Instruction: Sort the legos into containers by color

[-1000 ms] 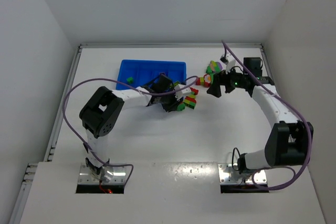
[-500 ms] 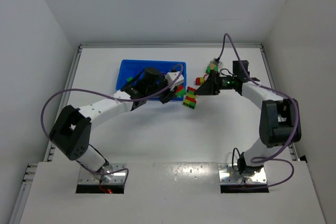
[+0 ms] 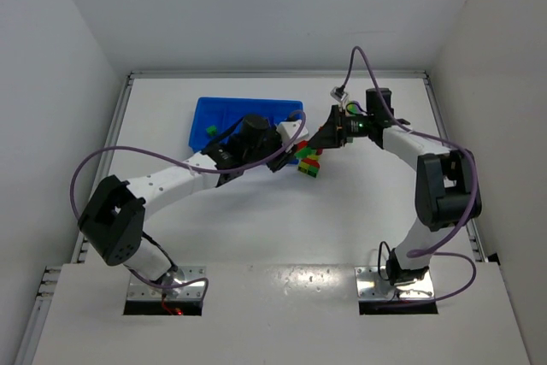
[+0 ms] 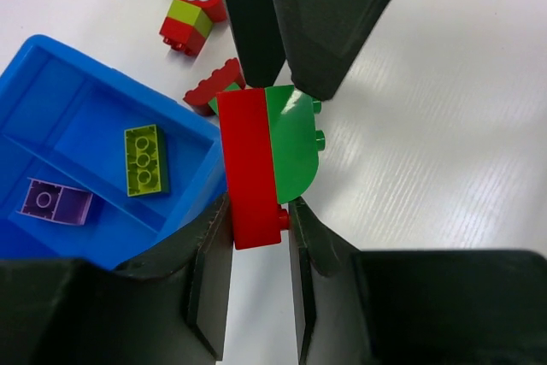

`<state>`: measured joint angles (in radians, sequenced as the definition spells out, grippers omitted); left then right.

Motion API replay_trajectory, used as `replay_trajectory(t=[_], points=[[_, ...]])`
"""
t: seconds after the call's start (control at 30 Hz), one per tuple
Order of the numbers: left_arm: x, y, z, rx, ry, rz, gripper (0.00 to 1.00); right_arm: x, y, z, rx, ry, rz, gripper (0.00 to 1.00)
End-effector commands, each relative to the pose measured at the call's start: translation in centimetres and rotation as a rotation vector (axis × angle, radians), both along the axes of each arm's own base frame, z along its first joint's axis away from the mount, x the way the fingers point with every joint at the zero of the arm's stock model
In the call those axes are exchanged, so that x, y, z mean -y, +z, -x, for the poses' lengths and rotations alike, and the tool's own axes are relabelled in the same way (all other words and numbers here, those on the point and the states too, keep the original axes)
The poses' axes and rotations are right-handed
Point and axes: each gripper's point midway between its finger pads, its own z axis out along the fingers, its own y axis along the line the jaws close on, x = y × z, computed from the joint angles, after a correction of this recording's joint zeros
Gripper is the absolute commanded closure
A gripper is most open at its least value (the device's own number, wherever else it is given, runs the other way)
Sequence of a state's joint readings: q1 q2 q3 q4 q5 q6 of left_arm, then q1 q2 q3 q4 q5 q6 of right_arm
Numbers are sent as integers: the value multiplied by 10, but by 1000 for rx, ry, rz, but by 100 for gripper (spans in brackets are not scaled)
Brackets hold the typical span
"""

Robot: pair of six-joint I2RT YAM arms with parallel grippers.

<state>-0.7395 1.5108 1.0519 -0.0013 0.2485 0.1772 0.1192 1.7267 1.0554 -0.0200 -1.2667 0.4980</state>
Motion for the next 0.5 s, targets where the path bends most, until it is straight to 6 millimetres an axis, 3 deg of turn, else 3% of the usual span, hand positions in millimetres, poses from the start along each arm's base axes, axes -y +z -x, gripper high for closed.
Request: replay_trajectory(t=[0.0, 0.23, 0.33, 0.37, 0.43, 0.47], points=[[11, 46, -11, 110, 8, 80, 92, -8, 13, -1, 45, 57, -38, 16], [15, 53, -19, 122, 32, 93, 94, -10, -4, 16, 57, 121, -7, 25], [16, 53, -18, 119, 23, 96, 94, -9, -7, 18, 69, 128, -3, 50], [18, 54, -18, 117, 15, 98, 94, -9, -4, 15, 89, 128, -4, 54], [18, 54, -18, 117, 15, 98, 94, -10, -4, 15, 89, 128, -4, 55], [18, 54, -18, 117, 15, 98, 94, -10, -1, 13, 98, 128, -5, 49]])
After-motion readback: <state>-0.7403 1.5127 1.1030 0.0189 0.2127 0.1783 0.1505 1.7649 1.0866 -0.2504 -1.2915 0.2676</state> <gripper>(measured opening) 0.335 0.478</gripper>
